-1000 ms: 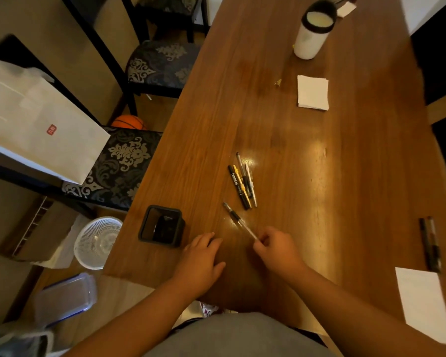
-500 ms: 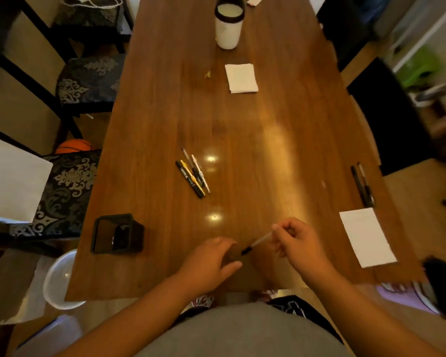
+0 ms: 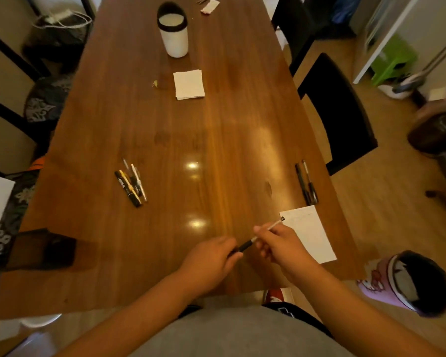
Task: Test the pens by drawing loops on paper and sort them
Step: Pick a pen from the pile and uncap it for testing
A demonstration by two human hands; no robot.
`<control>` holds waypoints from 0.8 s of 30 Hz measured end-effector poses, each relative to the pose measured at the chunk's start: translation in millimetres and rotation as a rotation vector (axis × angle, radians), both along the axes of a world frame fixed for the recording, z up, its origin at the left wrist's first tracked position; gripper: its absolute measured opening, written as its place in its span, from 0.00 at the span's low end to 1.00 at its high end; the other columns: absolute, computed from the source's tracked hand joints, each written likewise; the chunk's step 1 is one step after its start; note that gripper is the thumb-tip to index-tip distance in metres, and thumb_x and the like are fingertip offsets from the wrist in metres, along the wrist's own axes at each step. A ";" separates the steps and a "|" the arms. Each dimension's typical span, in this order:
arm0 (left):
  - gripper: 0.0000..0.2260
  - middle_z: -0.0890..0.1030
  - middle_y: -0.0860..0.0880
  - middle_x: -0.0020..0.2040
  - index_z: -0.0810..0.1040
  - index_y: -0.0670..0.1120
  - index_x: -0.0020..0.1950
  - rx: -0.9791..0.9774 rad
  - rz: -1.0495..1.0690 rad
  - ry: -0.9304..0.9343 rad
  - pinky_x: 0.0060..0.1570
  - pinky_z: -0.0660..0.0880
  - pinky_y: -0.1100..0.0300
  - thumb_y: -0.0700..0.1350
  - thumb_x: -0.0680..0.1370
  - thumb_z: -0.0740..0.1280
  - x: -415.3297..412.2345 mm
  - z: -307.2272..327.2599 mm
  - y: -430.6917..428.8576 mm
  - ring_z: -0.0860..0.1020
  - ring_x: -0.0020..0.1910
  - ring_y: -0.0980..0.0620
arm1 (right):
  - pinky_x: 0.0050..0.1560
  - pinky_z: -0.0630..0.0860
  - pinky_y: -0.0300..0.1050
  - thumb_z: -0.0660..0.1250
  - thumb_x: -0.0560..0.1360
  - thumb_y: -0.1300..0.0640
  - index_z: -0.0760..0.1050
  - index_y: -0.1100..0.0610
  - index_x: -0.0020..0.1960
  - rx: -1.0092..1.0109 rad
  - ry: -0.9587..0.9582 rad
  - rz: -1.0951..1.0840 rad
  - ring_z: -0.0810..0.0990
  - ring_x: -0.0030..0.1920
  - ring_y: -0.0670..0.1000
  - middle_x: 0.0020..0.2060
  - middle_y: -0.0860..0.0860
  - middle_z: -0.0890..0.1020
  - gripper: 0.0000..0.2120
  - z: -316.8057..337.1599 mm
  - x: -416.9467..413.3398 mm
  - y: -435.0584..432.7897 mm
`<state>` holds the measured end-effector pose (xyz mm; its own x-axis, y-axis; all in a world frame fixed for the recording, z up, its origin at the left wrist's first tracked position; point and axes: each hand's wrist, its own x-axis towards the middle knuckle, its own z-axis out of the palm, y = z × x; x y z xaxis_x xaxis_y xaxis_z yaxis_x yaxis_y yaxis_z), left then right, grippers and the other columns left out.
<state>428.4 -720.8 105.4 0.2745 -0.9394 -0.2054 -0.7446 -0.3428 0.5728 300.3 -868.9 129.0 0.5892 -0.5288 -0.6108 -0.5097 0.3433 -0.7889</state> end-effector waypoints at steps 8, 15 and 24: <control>0.04 0.73 0.57 0.41 0.69 0.56 0.47 0.024 0.157 0.101 0.36 0.64 0.65 0.54 0.81 0.60 -90.3 -1.2 -89.6 0.73 0.39 0.57 | 0.33 0.77 0.38 0.66 0.79 0.49 0.80 0.57 0.47 0.119 -0.022 0.173 0.82 0.33 0.48 0.35 0.53 0.84 0.11 -13.6 -67.0 -88.0; 0.04 0.74 0.61 0.35 0.72 0.60 0.45 0.061 0.342 0.202 0.34 0.65 0.72 0.57 0.78 0.64 -134.0 6.2 -120.1 0.75 0.36 0.62 | 0.33 0.76 0.39 0.65 0.80 0.52 0.78 0.62 0.50 0.259 -0.035 0.161 0.80 0.32 0.48 0.35 0.54 0.82 0.12 -16.9 -99.7 -124.8; 0.09 0.79 0.56 0.43 0.73 0.54 0.52 0.098 0.301 -0.101 0.36 0.70 0.66 0.57 0.77 0.66 -140.1 13.7 -116.6 0.75 0.39 0.58 | 0.28 0.73 0.37 0.67 0.78 0.53 0.76 0.60 0.50 0.418 -0.016 0.046 0.77 0.29 0.47 0.30 0.52 0.80 0.10 -16.1 -99.8 -122.9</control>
<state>288.2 -837.4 119.1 0.5602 -0.7902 -0.2485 -0.6527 -0.6058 0.4549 200.4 -991.8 112.9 0.6177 -0.2101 -0.7578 -0.5209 0.6126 -0.5945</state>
